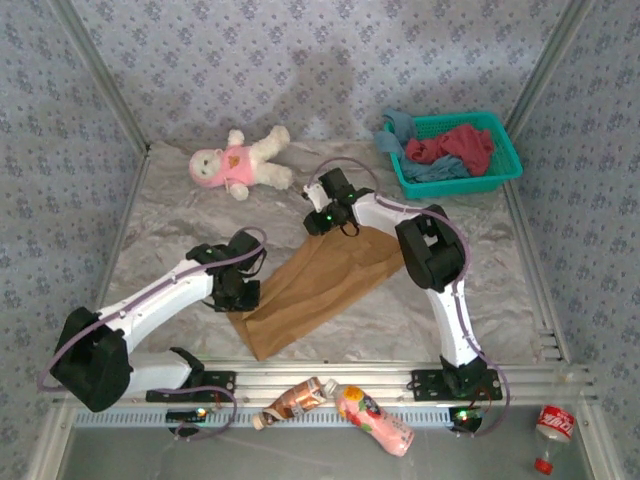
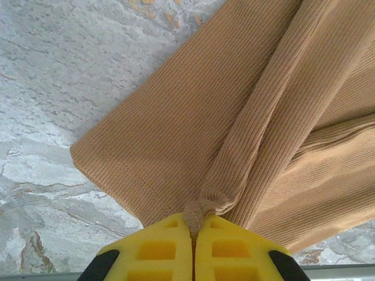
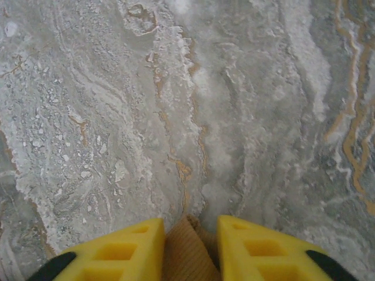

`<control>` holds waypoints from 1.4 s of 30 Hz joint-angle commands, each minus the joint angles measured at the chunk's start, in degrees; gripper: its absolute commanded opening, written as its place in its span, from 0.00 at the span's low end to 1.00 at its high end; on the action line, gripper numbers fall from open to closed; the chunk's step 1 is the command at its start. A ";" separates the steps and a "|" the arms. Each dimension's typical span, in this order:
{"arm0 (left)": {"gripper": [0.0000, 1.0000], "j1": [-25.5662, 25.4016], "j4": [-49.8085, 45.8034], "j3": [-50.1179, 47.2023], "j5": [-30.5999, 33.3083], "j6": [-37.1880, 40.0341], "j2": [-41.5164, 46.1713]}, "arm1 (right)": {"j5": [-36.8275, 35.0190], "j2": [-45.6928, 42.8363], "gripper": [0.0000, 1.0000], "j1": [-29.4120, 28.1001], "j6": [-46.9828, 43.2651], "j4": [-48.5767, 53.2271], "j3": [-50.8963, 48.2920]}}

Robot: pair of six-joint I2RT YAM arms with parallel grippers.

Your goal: Fold and stack the tank tops

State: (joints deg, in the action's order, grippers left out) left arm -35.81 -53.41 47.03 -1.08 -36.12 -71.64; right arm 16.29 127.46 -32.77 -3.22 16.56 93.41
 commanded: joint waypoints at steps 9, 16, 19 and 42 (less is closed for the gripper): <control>0.06 1.39 -3.10 2.72 2.27 2.52 -2.35 | 0.05 -1.16 0.04 -0.02 -0.47 1.16 2.43; 0.06 9.38 -5.07 8.34 4.48 9.17 -4.38 | 0.84 -3.15 0.00 1.57 2.41 -2.81 1.30; 0.06 12.64 -4.69 11.31 5.00 12.34 -6.23 | 1.27 -3.46 0.00 2.50 4.65 -6.82 0.52; 0.07 18.69 -4.85 14.30 6.37 16.26 -11.60 | 4.93 -7.31 0.00 4.93 12.44 -23.62 -11.51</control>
State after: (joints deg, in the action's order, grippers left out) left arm -15.88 -56.14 63.11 6.98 -20.12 -86.48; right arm 20.01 124.42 -28.40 8.01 -4.73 84.75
